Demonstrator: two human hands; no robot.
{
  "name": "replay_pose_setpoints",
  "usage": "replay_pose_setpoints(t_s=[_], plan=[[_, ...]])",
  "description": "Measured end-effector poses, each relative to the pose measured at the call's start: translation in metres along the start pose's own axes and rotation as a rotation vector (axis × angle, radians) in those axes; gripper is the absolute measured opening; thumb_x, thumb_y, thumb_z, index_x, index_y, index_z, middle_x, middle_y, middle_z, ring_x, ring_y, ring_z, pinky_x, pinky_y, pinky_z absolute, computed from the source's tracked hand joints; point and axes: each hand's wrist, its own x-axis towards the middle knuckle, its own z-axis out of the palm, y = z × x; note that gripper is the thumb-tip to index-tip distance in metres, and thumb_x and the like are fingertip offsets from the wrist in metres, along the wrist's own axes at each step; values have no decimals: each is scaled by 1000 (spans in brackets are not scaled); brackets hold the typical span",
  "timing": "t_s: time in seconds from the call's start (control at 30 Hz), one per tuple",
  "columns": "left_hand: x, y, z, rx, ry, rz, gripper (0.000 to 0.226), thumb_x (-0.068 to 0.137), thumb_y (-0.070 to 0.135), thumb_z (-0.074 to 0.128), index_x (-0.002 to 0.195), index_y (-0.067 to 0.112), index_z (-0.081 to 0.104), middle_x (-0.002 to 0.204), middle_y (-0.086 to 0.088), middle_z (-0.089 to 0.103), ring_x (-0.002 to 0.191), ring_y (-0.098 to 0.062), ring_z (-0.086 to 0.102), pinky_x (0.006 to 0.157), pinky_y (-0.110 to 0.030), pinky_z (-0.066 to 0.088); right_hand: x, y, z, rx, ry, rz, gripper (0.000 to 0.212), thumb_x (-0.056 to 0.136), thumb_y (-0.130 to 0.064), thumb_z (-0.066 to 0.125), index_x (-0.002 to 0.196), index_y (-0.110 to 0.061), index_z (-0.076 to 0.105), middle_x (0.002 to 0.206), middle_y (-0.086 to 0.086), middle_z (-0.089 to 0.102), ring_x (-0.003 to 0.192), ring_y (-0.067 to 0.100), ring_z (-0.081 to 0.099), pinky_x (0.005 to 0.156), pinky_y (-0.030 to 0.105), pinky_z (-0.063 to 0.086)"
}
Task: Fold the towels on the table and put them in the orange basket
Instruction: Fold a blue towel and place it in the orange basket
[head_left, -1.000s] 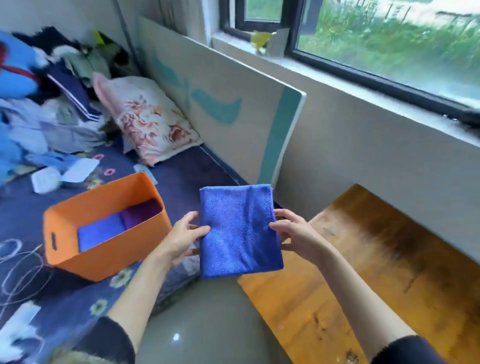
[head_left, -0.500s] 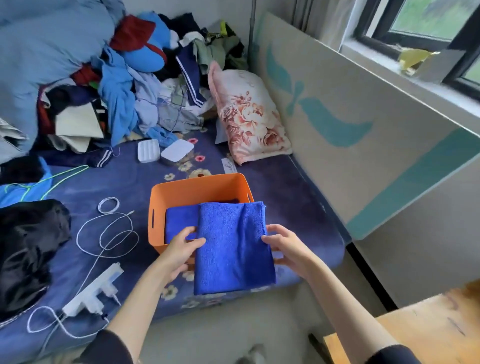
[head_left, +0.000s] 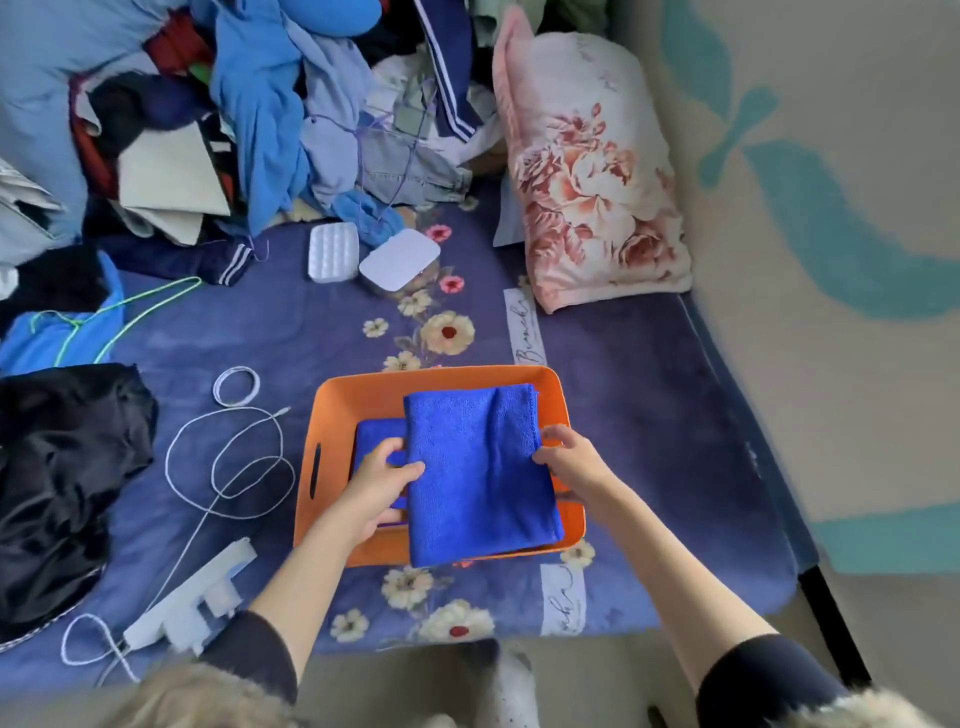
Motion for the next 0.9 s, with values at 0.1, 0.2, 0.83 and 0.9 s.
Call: replay_pose_setpoints(t_s=[0.1, 0.2, 0.83, 0.9], plan=[[36, -6, 7, -5, 28, -85, 27, 91, 13, 56, 109, 29, 45, 91, 1, 60, 82, -16, 61, 68, -35, 48, 41, 2, 10, -138, 6, 48, 29, 84, -13, 50, 109, -26, 49, 90, -3, 49, 77, 14, 51, 64, 32, 50], [66, -17, 11, 21, 54, -144, 24, 91, 13, 55, 104, 31, 45, 89, 2, 62, 77, -10, 59, 58, -28, 43, 71, 14, 22, -237, 3, 113, 26, 85, -12, 49, 107, -25, 45, 85, -6, 48, 75, 15, 51, 72, 41, 54], [191, -50, 51, 197, -71, -185, 26, 92, 13, 54, 115, 23, 47, 101, -14, 62, 100, -31, 61, 83, -48, 54, 152, 36, 43, -689, 232, 144, 26, 89, -6, 47, 114, -6, 49, 103, 14, 62, 89, 32, 62, 64, 31, 44], [192, -51, 52, 205, -98, -189, 33, 92, 12, 53, 124, 20, 46, 103, -13, 62, 102, -30, 61, 82, -45, 55, 151, 38, 43, -731, 244, 159, 26, 90, -5, 46, 116, -4, 48, 102, 15, 63, 87, 32, 63, 63, 33, 47]])
